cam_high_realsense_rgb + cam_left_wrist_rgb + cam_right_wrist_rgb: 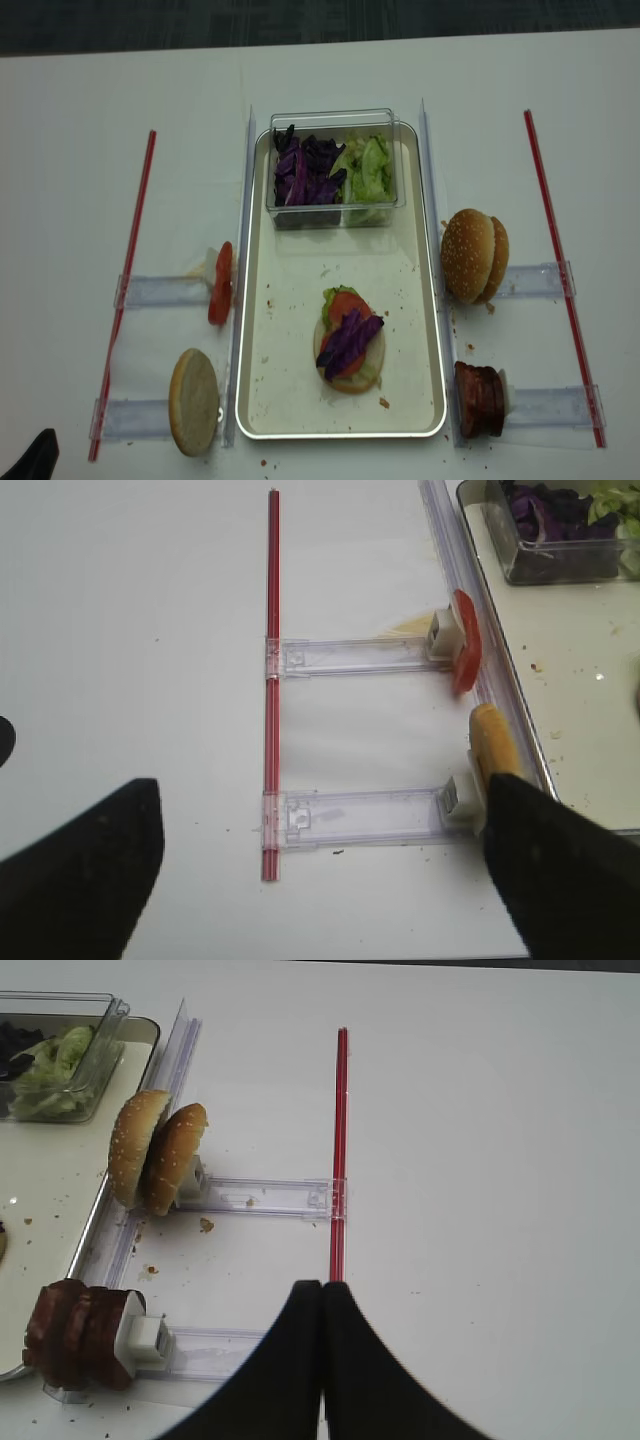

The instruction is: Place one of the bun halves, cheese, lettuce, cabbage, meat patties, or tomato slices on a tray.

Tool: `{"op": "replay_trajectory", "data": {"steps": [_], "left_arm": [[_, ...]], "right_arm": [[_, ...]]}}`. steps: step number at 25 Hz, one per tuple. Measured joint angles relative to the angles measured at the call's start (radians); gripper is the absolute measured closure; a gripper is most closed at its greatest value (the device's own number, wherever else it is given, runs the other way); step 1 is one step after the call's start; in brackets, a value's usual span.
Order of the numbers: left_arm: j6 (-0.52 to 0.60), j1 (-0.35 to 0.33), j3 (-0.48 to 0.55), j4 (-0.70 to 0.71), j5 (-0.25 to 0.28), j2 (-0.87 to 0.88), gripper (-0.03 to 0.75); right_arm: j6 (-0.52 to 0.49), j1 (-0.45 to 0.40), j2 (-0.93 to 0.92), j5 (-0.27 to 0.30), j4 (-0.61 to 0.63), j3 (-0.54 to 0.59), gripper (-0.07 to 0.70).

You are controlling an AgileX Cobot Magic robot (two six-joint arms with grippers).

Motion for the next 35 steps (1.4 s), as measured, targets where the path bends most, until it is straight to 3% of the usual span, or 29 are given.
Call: {"op": "replay_trajectory", "data": {"steps": [35], "left_arm": [[-0.007,0.000,0.000,0.009,0.000,0.000,0.106]], "right_arm": [[-0.002,0.000,0.000,0.000,0.000,0.000,0.568]]}}
